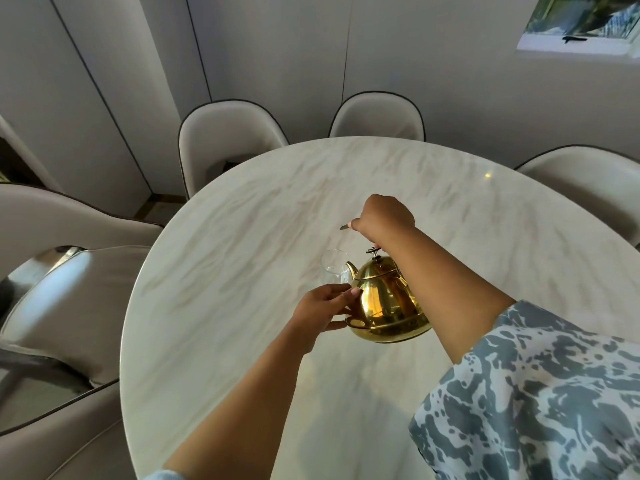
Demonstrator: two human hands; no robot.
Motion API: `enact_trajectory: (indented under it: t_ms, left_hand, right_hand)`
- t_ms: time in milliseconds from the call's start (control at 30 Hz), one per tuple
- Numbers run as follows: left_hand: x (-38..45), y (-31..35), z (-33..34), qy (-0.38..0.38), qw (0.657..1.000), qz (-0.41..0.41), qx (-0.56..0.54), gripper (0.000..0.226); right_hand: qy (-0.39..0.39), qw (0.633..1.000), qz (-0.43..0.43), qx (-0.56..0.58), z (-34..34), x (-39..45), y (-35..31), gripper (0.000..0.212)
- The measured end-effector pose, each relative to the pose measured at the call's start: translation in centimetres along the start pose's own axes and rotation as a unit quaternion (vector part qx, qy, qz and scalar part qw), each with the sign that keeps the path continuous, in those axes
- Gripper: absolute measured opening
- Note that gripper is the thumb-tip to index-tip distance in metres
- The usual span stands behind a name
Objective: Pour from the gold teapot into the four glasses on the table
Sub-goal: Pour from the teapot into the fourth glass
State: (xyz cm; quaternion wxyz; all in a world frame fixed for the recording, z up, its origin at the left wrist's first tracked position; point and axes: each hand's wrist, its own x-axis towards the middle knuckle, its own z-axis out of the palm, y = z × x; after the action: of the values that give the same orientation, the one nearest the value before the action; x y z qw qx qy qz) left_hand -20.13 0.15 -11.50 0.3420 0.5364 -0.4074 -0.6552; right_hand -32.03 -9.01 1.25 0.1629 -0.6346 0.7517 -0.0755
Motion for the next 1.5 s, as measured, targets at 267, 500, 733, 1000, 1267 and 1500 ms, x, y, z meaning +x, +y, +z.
enact_trajectory:
  t_ms: [267, 500, 733, 1000, 1267, 1500]
  left_hand:
    - [0.0, 0.0, -0.1, 0.0, 1.0, 0.005, -0.01, 0.05]
    - [-0.3, 0.2, -0.1, -0.005, 1.0, 0.007, -0.024, 0.048]
    - [-0.6, 0.4, -0.1, -0.003, 0.999, 0.011, -0.033, 0.045]
    - [-1.0, 0.7, -0.1, -0.004, 0.999, 0.015, -0.032, 0.045]
    - [-1.3, 1.3, 0.2, -0.004, 0.999, 0.018, -0.032, 0.045]
    - [-1.6, 1.6, 0.4, -0.003, 0.999, 0.02, -0.026, 0.043]
  right_hand:
    - [-0.002, 1.0, -0.011, 0.001, -0.2, 0.1, -0.1, 0.036]
    - [-0.001, 1.0, -0.017, -0.009, -0.2, 0.3, -0.3, 0.036]
    - [0.008, 1.0, -0.017, -0.017, -0.1, 0.5, -0.5, 0.036]
    - [0.012, 0.999, -0.024, -0.025, -0.3, 0.3, -0.6, 0.032]
    - [0.022, 0.999, -0.026, -0.041, -0.8, 0.1, -0.7, 0.036]
    - [0.026, 0.999, -0.02, -0.04, -1.0, 0.1, -0.5, 0.037]
